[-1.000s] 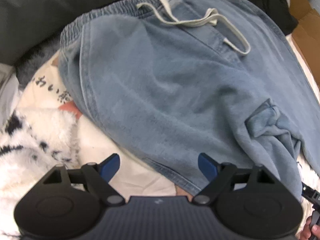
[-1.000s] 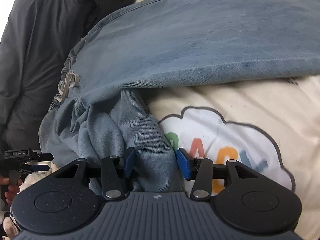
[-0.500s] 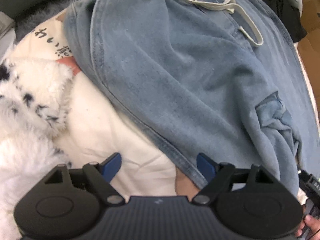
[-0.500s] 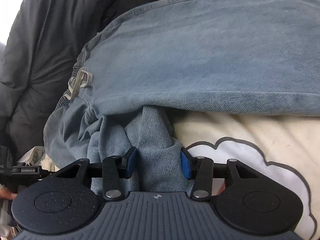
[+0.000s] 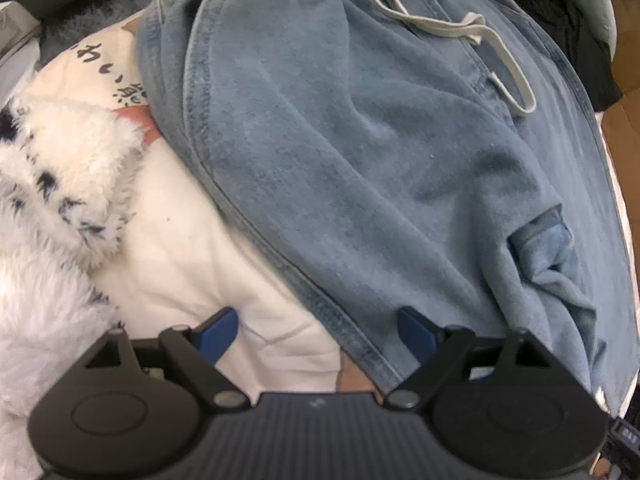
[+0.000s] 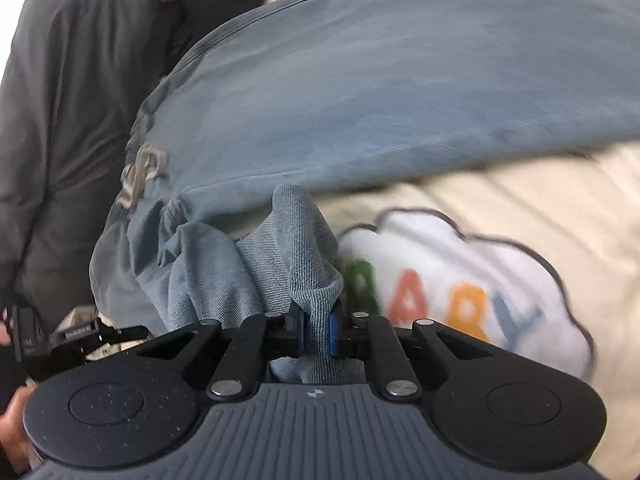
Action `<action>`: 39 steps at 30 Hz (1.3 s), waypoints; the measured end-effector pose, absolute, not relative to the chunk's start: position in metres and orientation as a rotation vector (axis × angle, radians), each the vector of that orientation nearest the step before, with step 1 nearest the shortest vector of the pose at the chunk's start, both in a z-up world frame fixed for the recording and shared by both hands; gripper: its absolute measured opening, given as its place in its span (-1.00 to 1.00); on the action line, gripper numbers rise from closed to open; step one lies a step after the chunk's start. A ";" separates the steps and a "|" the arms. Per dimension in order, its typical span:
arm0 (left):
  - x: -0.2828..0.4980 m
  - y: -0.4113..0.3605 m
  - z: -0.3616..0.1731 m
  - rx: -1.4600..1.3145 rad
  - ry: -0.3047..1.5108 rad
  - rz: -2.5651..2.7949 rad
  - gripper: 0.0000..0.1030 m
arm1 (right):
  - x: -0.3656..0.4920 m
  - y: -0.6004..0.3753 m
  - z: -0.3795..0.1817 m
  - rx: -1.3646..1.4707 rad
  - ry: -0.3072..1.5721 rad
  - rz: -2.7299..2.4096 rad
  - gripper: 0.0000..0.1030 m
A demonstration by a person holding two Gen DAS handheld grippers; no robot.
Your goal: Fold clothes
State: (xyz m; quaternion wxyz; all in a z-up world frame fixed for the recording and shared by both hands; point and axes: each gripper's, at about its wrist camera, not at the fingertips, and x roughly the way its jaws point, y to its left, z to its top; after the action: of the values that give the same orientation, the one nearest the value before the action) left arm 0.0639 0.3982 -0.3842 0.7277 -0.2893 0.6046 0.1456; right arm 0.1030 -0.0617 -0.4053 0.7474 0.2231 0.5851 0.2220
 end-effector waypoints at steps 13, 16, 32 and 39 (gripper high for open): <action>0.053 0.392 -0.380 -0.706 1.313 0.309 0.43 | 0.037 -0.131 -0.345 0.611 1.282 0.135 -0.84; 0.050 0.389 -0.381 -0.736 1.308 0.298 0.36 | 0.021 -0.147 -0.329 0.647 1.270 0.075 -0.84; 0.034 0.390 -0.392 -0.868 1.288 0.241 0.08 | -0.038 -0.184 -0.269 0.660 1.312 -0.092 -0.85; 0.033 0.394 -0.399 -0.914 1.260 0.245 0.08 | -0.045 -0.186 -0.275 0.704 1.372 -0.157 -0.83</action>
State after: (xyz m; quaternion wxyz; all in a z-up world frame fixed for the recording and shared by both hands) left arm 0.0326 0.3939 -0.3990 0.7055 -0.4111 0.5667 0.1101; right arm -0.0447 -0.1863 -0.2754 0.7145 0.3176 0.6194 -0.0708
